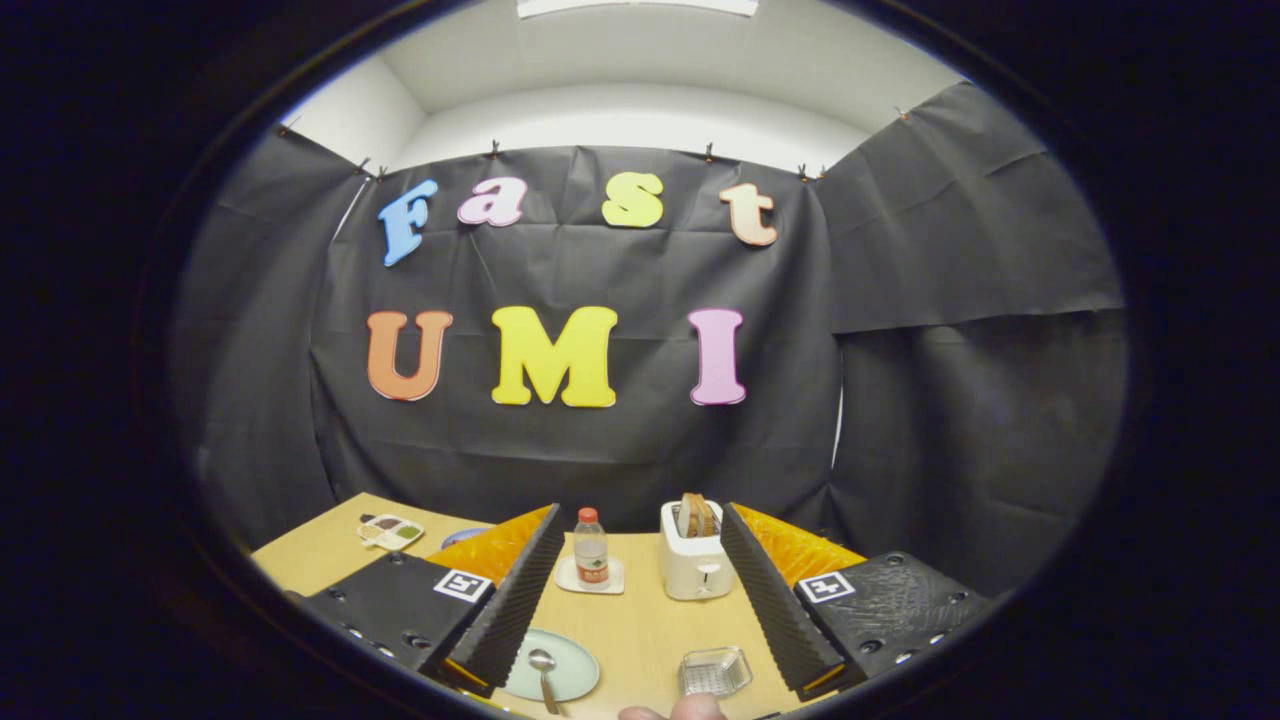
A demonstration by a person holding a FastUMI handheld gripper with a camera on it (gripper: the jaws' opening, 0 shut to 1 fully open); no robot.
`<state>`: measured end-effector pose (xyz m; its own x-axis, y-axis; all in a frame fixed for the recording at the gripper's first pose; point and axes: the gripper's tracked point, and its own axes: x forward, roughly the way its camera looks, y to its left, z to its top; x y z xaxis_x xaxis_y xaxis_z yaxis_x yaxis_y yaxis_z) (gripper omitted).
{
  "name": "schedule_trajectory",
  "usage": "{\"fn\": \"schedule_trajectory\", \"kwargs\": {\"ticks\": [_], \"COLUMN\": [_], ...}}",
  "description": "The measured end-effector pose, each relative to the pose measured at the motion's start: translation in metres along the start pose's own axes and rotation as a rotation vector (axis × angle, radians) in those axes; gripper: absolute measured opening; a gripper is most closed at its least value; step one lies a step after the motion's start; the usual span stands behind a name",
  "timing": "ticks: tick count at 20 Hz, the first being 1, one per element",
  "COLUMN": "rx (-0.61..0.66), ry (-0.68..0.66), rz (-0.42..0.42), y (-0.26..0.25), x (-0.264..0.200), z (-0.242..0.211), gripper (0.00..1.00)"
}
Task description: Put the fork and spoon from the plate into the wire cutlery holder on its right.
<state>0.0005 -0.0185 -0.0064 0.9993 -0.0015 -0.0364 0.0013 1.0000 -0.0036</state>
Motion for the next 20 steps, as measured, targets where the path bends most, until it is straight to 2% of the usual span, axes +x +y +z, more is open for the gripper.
{"fn": "schedule_trajectory", "kwargs": {"ticks": [11,15,20], "rx": [-0.034,-0.071,-0.112], "ry": [0.112,0.186,0.338], "rz": [0.083,0.117,0.152], "y": [0.037,0.05,0.064], "x": [0.01,0.01,0.015], "z": [-0.035,-0.072,-0.143], "gripper": [0.95,0.95,0.95]}}
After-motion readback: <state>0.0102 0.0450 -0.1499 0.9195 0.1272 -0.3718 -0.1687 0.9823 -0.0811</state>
